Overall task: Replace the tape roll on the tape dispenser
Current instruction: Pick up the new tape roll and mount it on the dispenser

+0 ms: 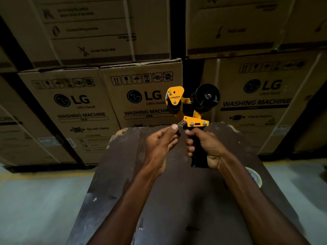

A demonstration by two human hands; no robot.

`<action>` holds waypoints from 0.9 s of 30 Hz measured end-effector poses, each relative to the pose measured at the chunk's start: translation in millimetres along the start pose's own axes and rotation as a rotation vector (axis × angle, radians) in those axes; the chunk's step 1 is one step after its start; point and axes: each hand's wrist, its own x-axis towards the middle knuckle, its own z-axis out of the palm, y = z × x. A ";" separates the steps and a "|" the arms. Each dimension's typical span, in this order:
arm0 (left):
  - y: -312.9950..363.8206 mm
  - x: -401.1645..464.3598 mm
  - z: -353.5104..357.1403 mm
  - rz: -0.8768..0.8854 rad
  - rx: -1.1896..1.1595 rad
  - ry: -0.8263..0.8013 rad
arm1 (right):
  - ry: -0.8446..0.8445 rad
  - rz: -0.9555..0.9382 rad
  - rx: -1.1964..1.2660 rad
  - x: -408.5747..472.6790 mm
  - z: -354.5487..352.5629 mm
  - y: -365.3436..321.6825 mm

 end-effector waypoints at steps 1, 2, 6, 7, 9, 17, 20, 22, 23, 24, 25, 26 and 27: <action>0.2 -0.5 -1.5 0.012 0.024 -0.001 | -0.003 -0.003 -0.005 -0.7 0.1 0.4; -0.2 -0.9 -3.3 0.022 0.046 0.000 | -0.003 -0.006 -0.014 -1.3 -0.3 1.5; -3.1 -3.0 -16.3 0.084 0.107 0.016 | 0.028 -0.004 -0.070 -4.9 -6.3 9.6; -5.7 -4.4 -20.8 0.100 0.121 0.025 | 0.038 0.005 -0.090 -5.9 -9.6 13.7; -12.3 -8.7 -29.5 0.125 0.129 0.059 | 0.057 0.031 -0.149 -8.9 -17.2 25.4; -51.1 -37.8 -53.3 0.058 0.109 0.086 | 0.176 0.299 -0.259 -17.5 -55.8 141.6; -65.9 -46.5 -58.4 0.007 0.178 0.075 | 0.214 0.371 -0.276 -21.0 -65.8 184.2; -73.3 -52.2 -61.6 -0.020 0.200 0.058 | 0.213 0.417 -0.269 -23.6 -71.5 205.5; -76.9 -54.9 -63.2 -0.035 0.210 0.053 | 0.212 0.439 -0.268 -24.1 -75.1 214.6; -80.5 -57.3 -64.8 -0.051 0.219 0.052 | 0.211 0.462 -0.269 -24.7 -78.3 222.2; -84.3 -59.3 -66.4 -0.065 0.226 0.054 | 0.211 0.485 -0.269 -25.2 -81.8 229.2; -87.4 -60.8 -67.9 -0.076 0.229 0.058 | 0.212 0.505 -0.264 -25.2 -84.9 235.3; -91.0 -62.0 -69.7 -0.082 0.231 0.060 | 0.212 0.524 -0.259 -25.5 -87.5 240.3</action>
